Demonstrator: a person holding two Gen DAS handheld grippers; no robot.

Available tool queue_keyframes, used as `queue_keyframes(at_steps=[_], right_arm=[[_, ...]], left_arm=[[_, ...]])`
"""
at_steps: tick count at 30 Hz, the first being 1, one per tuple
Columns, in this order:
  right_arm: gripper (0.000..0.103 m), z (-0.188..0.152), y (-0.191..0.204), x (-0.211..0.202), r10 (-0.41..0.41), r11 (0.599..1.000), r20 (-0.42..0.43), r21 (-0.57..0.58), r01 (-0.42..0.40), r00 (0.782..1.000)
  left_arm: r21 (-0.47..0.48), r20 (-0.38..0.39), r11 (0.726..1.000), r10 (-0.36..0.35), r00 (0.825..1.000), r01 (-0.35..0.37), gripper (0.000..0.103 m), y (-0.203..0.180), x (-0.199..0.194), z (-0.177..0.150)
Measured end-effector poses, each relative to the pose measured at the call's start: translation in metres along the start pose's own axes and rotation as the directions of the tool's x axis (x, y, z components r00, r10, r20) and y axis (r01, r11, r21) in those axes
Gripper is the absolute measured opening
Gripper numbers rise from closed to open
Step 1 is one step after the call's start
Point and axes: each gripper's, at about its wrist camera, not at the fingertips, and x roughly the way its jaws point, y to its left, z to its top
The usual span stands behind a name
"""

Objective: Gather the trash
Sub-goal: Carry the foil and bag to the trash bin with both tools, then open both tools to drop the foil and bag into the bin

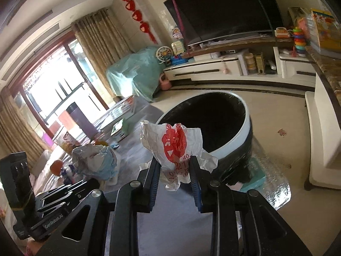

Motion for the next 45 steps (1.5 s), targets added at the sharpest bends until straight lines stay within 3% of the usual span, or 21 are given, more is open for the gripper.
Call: queue_keyframes(at_steps=[22,35,38,39,41,43,45], right_arm=[[0.028,0.055,-0.041,0.047,-0.06,0.998,-0.047,-0.012,0.06,0.997],[0.031,0.067,-0.053,0.07,-0.058,0.998,-0.095,0.002,0.059,0.994],[0.034,0.069,-0.051,0.075,-0.071,0.997,-0.112,-0.007,0.07,0.991],[0.04,0.069,-0.051,0.075,-0.072,0.997,-0.117,-0.008,0.072,0.991],[0.044,0.07,-0.05,0.074,-0.079,0.997,-0.113,-0.011,0.079,0.99],[0.059,0.07,-0.05,0.071,-0.089,0.996,-0.105,-0.014,0.088,0.99],[0.064,0.069,-0.05,0.067,-0.086,0.996,-0.093,-0.006,0.086,0.992]], left_arm=[[0.035,-0.092,0.999,0.0,0.996,0.003,0.01,-0.026,0.104,0.074],[0.034,-0.129,0.999,0.009,0.992,-0.005,0.011,-0.034,0.141,0.094],[0.025,-0.131,1.0,0.014,0.991,-0.011,0.025,-0.033,0.142,0.094],[0.023,-0.128,1.0,0.018,0.992,-0.015,0.03,-0.033,0.141,0.094],[0.019,-0.122,1.0,0.018,0.992,-0.016,0.038,-0.035,0.138,0.094],[0.014,-0.109,1.0,0.03,0.994,-0.028,0.051,-0.033,0.133,0.091],[0.006,-0.098,0.999,0.033,0.995,-0.032,0.051,-0.032,0.125,0.087]])
